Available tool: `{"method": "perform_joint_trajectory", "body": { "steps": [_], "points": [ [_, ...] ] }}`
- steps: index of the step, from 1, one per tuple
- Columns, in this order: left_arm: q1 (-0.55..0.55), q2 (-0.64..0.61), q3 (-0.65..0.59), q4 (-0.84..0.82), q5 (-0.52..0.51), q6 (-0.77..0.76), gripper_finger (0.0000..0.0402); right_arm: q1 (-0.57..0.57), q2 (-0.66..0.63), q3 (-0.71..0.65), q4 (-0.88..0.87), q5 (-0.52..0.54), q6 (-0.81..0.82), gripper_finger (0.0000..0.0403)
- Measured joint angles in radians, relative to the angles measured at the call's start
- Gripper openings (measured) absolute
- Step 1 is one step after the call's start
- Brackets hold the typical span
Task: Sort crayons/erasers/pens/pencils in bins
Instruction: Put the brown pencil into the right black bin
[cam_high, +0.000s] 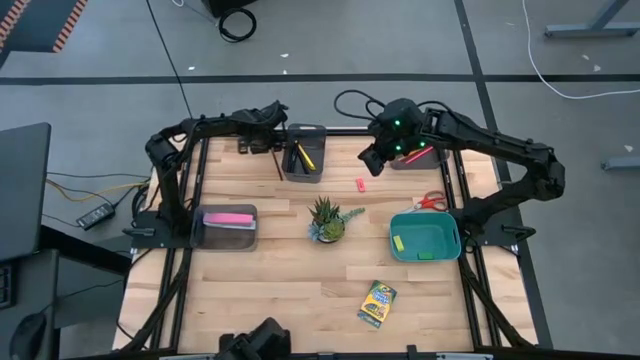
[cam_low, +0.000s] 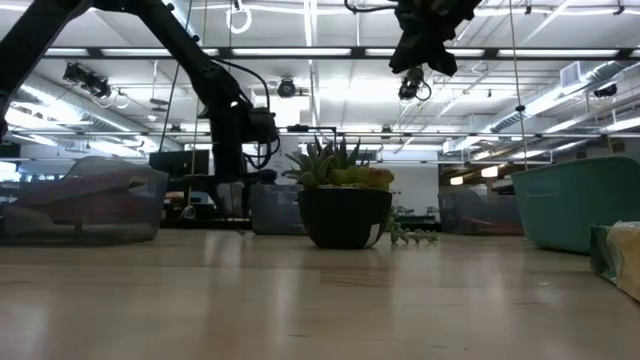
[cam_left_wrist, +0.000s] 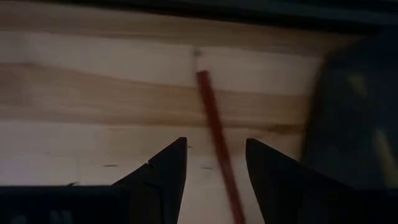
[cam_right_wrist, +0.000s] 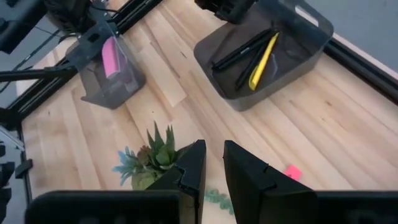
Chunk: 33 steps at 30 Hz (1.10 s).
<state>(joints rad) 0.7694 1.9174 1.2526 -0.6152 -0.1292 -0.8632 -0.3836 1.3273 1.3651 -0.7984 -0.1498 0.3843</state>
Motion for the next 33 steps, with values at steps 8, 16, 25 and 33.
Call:
{"method": "perform_joint_trajectory", "body": {
  "steps": [8,16,25,33],
  "points": [
    [-0.013,0.058,0.001,0.003,-0.001,-0.052,0.0172,0.000,0.000,0.000,-0.056,-0.006,-0.043,0.0065],
    [-0.018,0.074,0.005,-0.003,0.015,-0.033,0.0172,0.000,0.000,0.000,-0.087,-0.008,-0.056,0.0065],
    [0.007,0.077,0.005,-0.053,0.023,0.046,0.0172,0.000,0.001,0.000,-0.087,-0.008,-0.071,0.0065],
    [0.008,0.066,0.001,-0.136,0.021,0.138,0.0172,0.000,0.001,0.000,-0.087,0.009,-0.080,0.0065]
  ]
}}
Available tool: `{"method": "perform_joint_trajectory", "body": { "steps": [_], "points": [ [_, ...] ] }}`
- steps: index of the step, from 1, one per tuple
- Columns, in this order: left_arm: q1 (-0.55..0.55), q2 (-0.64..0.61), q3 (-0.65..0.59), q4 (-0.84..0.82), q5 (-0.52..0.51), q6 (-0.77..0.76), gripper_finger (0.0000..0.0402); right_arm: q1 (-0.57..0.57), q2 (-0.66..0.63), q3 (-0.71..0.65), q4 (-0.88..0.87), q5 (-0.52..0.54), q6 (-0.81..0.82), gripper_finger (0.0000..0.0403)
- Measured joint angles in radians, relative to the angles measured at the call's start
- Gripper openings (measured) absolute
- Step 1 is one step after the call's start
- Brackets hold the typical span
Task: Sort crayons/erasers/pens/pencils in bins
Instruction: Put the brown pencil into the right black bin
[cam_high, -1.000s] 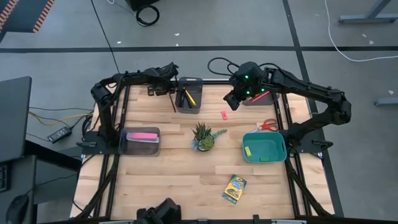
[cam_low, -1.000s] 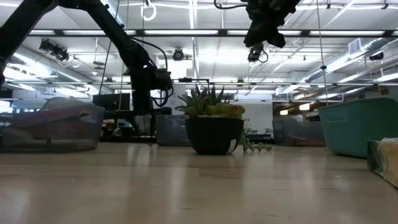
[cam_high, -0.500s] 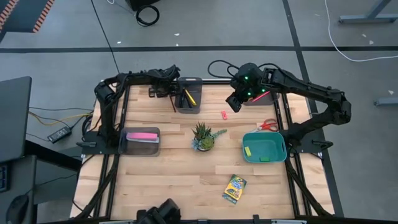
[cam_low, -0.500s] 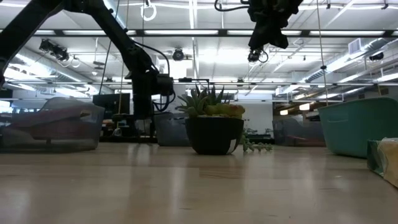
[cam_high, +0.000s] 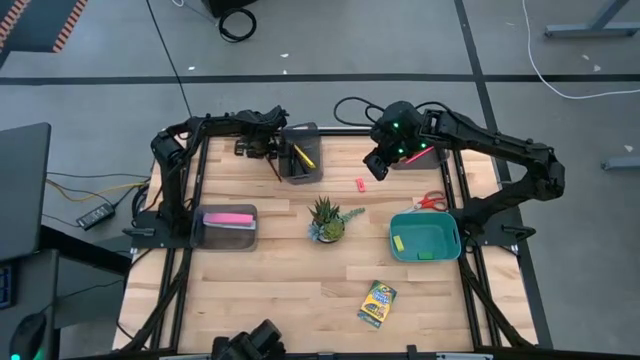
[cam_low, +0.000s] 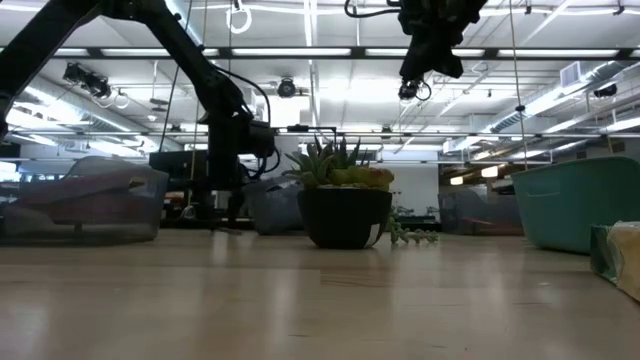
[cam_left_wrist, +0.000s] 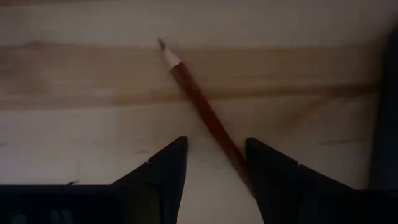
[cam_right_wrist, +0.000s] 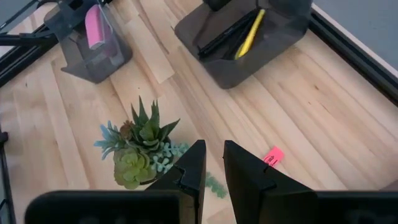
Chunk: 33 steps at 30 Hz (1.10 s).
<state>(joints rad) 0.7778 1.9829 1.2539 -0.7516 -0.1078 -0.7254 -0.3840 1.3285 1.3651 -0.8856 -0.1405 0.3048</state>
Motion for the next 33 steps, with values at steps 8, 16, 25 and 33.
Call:
{"method": "perform_joint_trajectory", "body": {
  "steps": [8,16,25,33],
  "points": [
    [0.004,-0.028,-0.006,-0.121,-0.007,0.069,0.0172,-0.002,0.000,0.000,0.001,0.036,-0.020,0.0065],
    [0.018,-0.029,-0.005,-0.204,-0.009,0.117,0.0172,-0.014,0.000,0.000,0.002,0.047,-0.019,0.0065],
    [0.015,-0.126,-0.004,-0.160,-0.005,0.131,0.0172,-0.014,0.000,0.000,0.002,0.047,0.002,0.0065],
    [0.051,-0.199,-0.002,-0.175,-0.006,0.123,0.0172,-0.014,0.000,0.000,0.005,0.056,-0.005,0.0065]
  ]
}}
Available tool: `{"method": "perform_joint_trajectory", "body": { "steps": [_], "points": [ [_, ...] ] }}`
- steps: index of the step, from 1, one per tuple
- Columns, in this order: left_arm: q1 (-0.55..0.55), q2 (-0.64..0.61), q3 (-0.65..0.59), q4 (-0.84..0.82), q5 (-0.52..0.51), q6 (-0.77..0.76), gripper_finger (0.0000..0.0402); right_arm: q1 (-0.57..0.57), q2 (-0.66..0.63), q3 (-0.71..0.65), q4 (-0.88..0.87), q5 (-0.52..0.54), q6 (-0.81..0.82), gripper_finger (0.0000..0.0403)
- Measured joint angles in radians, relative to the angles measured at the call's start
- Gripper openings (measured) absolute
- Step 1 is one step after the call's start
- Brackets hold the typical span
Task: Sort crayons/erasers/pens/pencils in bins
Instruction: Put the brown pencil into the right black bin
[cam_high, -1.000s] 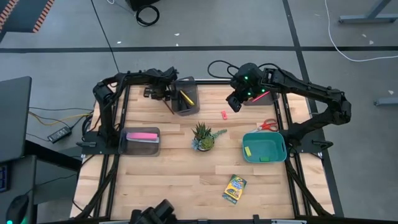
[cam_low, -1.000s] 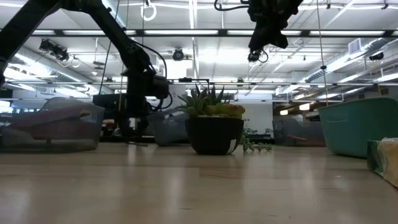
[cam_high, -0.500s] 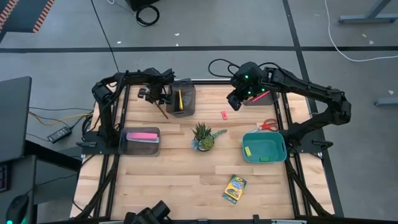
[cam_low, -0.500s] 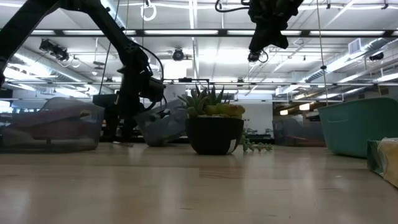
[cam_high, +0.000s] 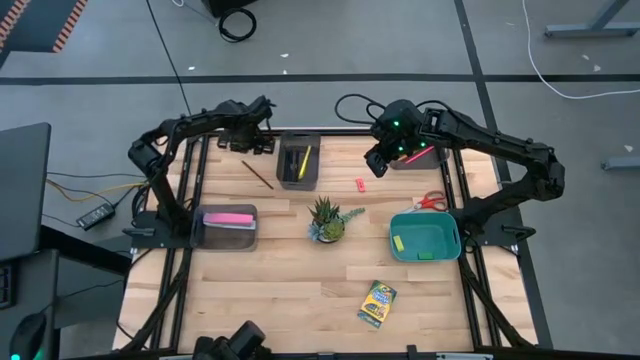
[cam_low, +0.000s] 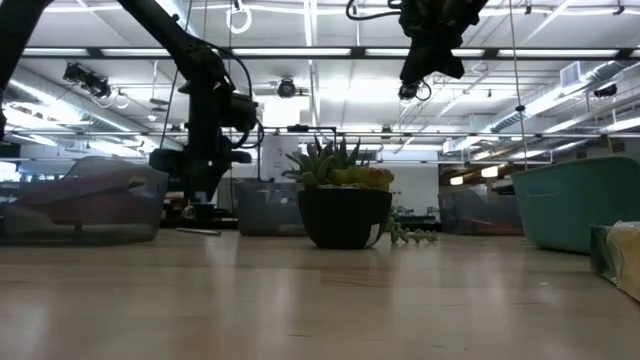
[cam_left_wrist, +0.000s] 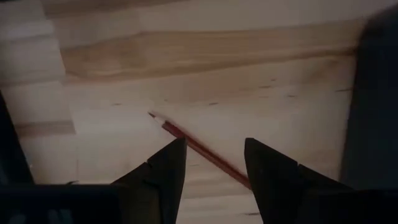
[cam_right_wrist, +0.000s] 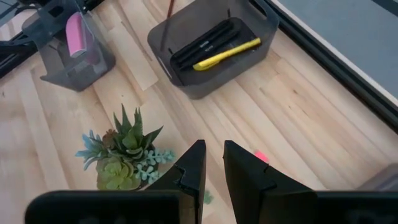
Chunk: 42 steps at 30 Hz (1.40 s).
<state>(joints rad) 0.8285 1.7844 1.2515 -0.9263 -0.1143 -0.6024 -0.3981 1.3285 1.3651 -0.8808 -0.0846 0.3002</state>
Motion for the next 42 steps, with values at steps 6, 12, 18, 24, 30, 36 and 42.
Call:
{"method": "perform_joint_trajectory", "body": {
  "steps": [6,12,18,24,30,36,42],
  "points": [
    [-0.010,0.000,0.000,-0.018,-0.027,0.442,0.0172,0.004,0.000,0.000,0.000,0.002,0.004,0.0065],
    [-0.008,0.000,0.000,-0.101,-0.092,1.124,0.0172,0.009,0.000,0.000,0.000,0.002,0.006,0.0065],
    [-0.051,0.001,0.000,-0.093,-0.091,1.525,0.0172,0.009,0.000,0.000,0.000,0.002,0.021,0.0065],
    [-0.067,0.002,-0.001,-0.036,0.014,1.699,0.0170,0.021,0.000,0.000,0.000,0.031,0.048,0.0065],
    [-0.048,0.002,-0.069,-0.030,0.074,1.743,0.0136,0.045,0.000,0.000,0.000,0.034,0.080,0.0065],
    [-0.048,0.002,-0.145,-0.024,0.071,1.762,0.0090,0.087,0.000,0.000,0.000,0.104,0.128,0.0065],
    [-0.052,0.002,-0.163,0.016,0.062,1.759,0.0077,0.123,0.000,0.000,0.000,0.137,0.146,0.0065]
  ]
}}
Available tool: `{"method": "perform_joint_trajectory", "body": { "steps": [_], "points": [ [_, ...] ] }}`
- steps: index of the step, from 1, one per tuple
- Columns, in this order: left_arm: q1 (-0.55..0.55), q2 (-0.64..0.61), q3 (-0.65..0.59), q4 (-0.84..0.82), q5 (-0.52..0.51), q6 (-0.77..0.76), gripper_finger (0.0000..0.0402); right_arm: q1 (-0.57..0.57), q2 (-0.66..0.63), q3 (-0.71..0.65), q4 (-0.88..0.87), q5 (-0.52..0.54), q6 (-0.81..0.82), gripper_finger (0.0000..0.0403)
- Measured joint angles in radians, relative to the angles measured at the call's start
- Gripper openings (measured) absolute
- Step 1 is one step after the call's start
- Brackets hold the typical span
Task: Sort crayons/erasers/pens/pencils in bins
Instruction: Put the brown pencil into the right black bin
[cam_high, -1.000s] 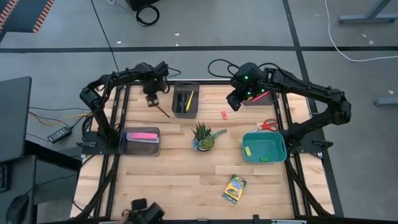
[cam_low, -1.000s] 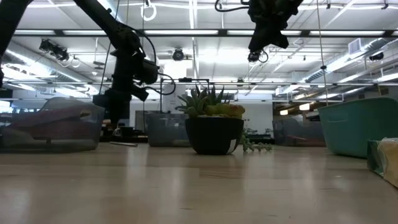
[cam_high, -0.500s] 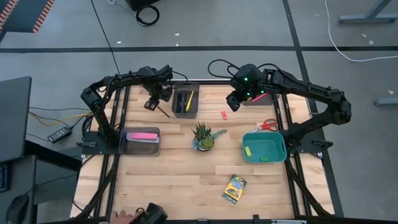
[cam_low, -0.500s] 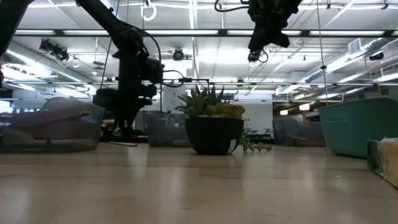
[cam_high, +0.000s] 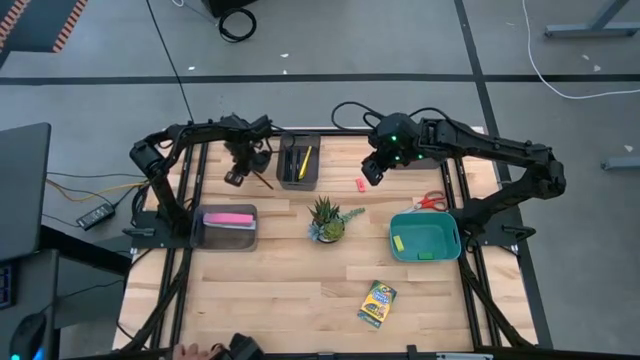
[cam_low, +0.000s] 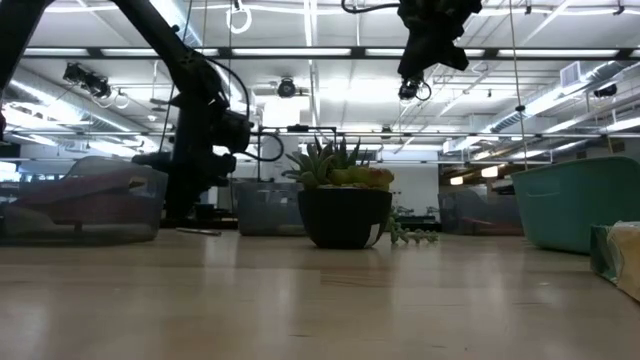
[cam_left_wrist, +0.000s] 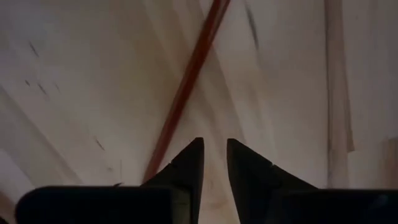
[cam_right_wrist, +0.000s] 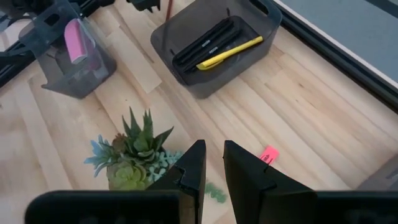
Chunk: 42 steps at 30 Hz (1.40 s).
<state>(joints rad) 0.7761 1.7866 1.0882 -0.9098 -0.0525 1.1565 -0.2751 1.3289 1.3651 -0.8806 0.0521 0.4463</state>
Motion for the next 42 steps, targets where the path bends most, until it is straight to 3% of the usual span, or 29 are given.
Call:
{"method": "perform_joint_trajectory", "body": {
  "steps": [11,22,34,40,42],
  "points": [
    [0.002,-0.018,0.010,0.144,0.008,-0.016,0.0121,0.009,0.000,0.000,0.000,0.001,0.039,0.0065],
    [-0.001,-0.015,-0.060,0.174,0.017,0.015,0.0156,0.010,0.000,0.000,0.000,0.008,0.093,0.0065],
    [-0.006,-0.021,-0.153,0.274,0.023,0.005,0.0111,0.010,0.000,0.000,0.000,0.008,0.115,0.0065],
    [-0.006,-0.021,-0.156,0.261,0.024,-0.088,0.0026,0.010,0.000,0.000,0.000,0.008,0.112,0.0065],
    [-0.006,-0.021,-0.156,0.257,0.031,-0.126,0.0014,0.010,0.000,0.000,0.000,0.008,0.111,0.0065]
  ]
}}
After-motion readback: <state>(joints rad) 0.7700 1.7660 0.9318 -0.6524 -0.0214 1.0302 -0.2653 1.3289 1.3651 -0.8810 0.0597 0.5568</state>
